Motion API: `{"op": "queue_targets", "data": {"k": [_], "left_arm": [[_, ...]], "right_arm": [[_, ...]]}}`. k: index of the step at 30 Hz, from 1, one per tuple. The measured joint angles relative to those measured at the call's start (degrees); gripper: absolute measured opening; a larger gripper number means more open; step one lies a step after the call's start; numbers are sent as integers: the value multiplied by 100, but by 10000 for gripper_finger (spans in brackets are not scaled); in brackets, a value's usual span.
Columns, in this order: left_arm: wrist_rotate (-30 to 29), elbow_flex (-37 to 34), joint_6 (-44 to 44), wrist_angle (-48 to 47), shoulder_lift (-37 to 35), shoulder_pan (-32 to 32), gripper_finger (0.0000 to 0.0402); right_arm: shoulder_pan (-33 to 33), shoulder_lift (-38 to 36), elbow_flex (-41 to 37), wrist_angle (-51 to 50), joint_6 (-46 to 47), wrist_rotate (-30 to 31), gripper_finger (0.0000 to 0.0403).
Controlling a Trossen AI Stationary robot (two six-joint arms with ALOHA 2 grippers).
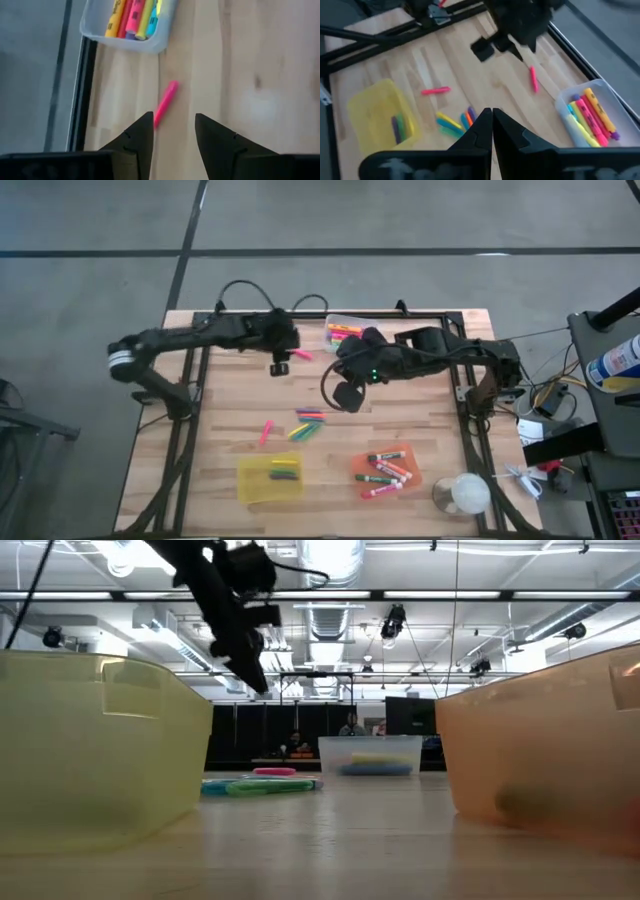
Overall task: Pick & Place Markers
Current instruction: Put the pink pen into the yellow bin
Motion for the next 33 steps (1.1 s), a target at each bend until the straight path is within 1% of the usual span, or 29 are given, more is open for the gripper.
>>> {"op": "queue_targets", "data": {"k": [3,7,13,16,17,21,24,26,33], "left_arm": [[2,211,162,85,461,159,140],[-29,557,558,-81,1081,379,140],[141,1173,595,-447,1920,615,140],[495,1368,612,-550,2235,656,140],[609,1426,618,-536,2320,670,140],[625,1548,616,-583,2650,719,140],[749,1614,602,-775,2820,765,140],[762,1616,629,-826,2916,781,140],[664,1583,780,-868,3019,792,140]], "right_arm": [[29,-6,-16,2,-104,-6,8],[24,-23,-16,17,-230,-4,8],[35,-32,-16,23,-287,-7,8],[33,-32,-16,23,-287,-4,8],[31,-32,-16,26,-287,-4,8],[35,-32,-16,42,-286,-6,9],[35,-32,-16,53,-285,4,8],[35,-32,-16,71,-285,95,9],[35,-32,-7,187,-328,149,9]]}}
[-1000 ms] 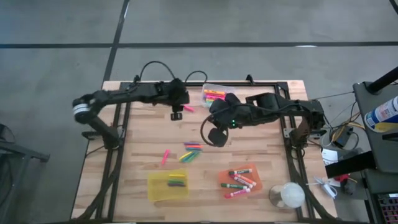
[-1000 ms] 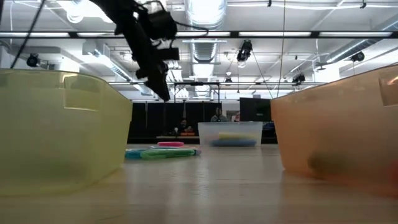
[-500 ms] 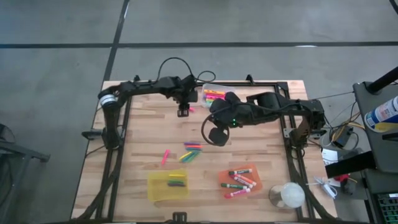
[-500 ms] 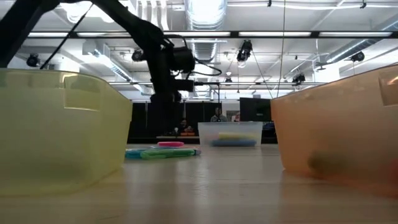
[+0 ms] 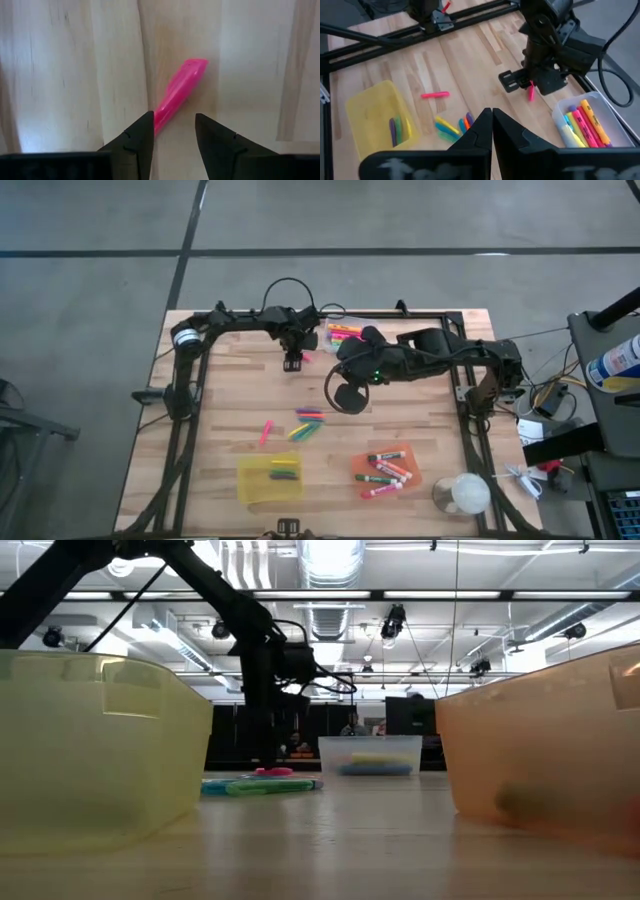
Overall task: Pick & Place Markers
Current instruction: Put the pink pen into the yellow bin
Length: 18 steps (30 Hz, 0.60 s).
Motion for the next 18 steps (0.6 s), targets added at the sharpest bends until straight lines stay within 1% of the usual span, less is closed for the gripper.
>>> {"op": "queue_targets", "data": {"k": [7,10,13,18], "left_arm": [[-14,-21,75,11,87,4,139],[19,-18,-25,-18,188,0,129],[69,-29,-73,-22,197,-6,101],[61,-35,-240,-15,176,-11,34]], "right_arm": [[-4,0,0,203,-191,4,9],[-4,0,0,209,-242,69,9],[-10,0,2,235,-258,146,9],[-9,0,2,301,-259,149,9]]}}
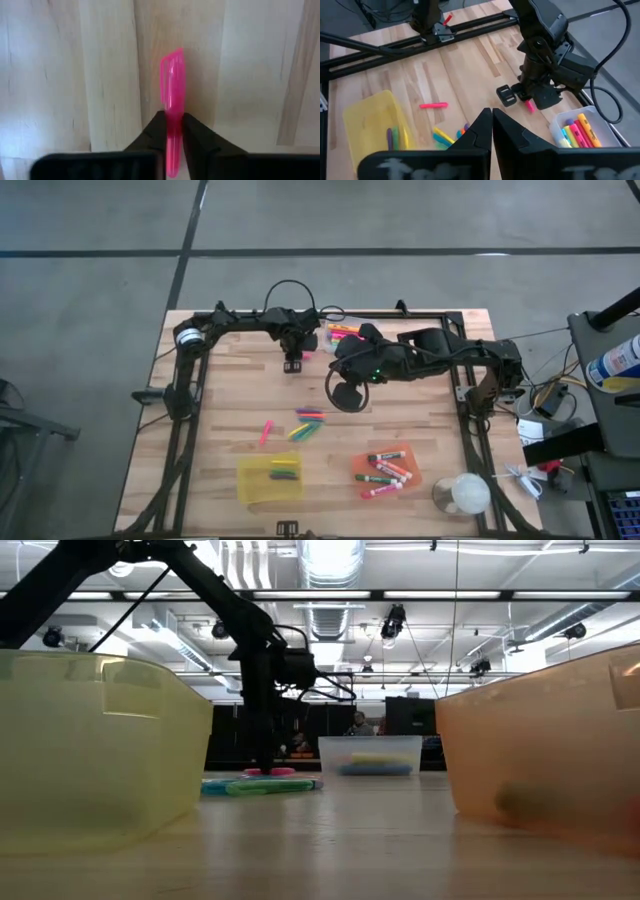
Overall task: Pick & Place Markers
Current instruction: Put the pink pen into the yellow bin
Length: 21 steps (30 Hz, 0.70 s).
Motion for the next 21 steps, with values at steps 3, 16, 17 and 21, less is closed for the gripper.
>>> {"op": "queue_targets", "data": {"k": [3,16,17,21], "left_arm": [[-6,9,-209,-9,-1,-2,23],[552,410,-1109,-935,-360,-1,26],[601,411,-1165,-1078,-402,-17,26],[1042,239,-1507,-1328,-864,-80,28]], "right_arm": [[-4,0,0,2,0,0,9],[-74,-11,0,-20,-40,133,9],[-85,-26,0,-32,-41,132,9],[-98,-104,0,-26,-39,149,9]]}}
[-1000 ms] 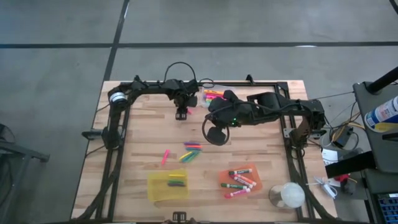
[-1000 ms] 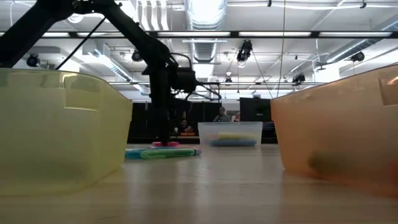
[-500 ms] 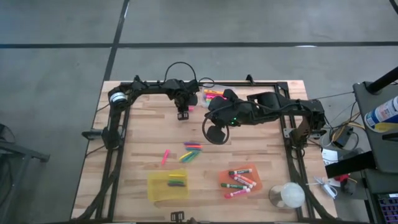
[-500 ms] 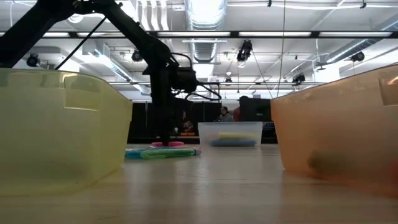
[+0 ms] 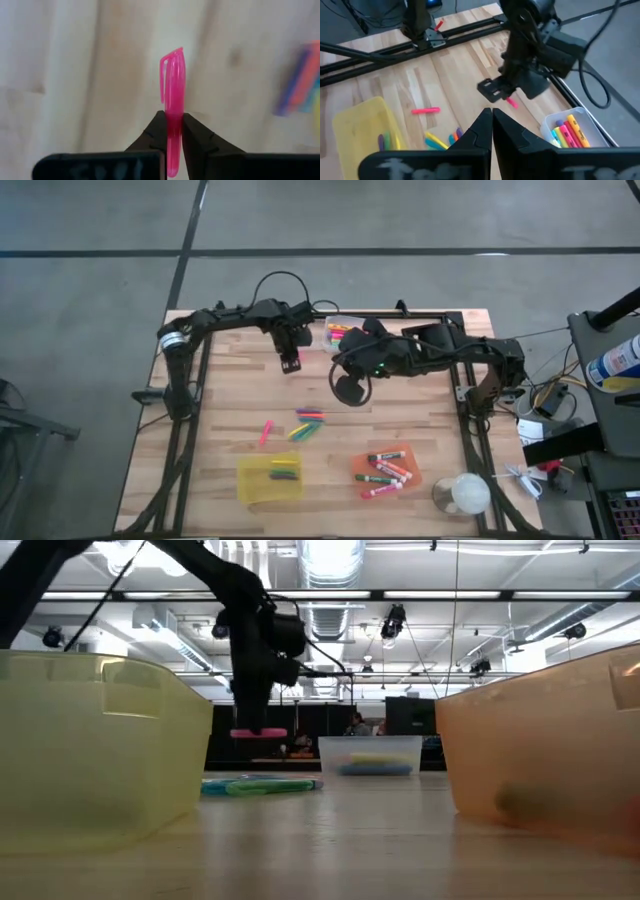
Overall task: Pick & Place Markers
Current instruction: Put the pink pen into the yellow bin
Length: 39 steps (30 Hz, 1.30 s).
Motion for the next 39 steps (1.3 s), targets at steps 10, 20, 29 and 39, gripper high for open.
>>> {"op": "queue_targets", "data": {"k": [10,20,29,39], "left_arm": [[485,-665,-907,-53,-1641,-593,29],[67,-1254,-2401,-21,-3058,-1861,30],[-326,-1384,-3257,6,-3318,-3119,30],[-1044,-1387,-4623,20,-3256,-4507,30]], "right_arm": [[-35,-25,-4,-6,-39,192,9],[-151,-25,-9,36,-20,195,9],[-188,-25,-80,203,69,303,9],[-170,-25,-366,204,671,278,9]]}}
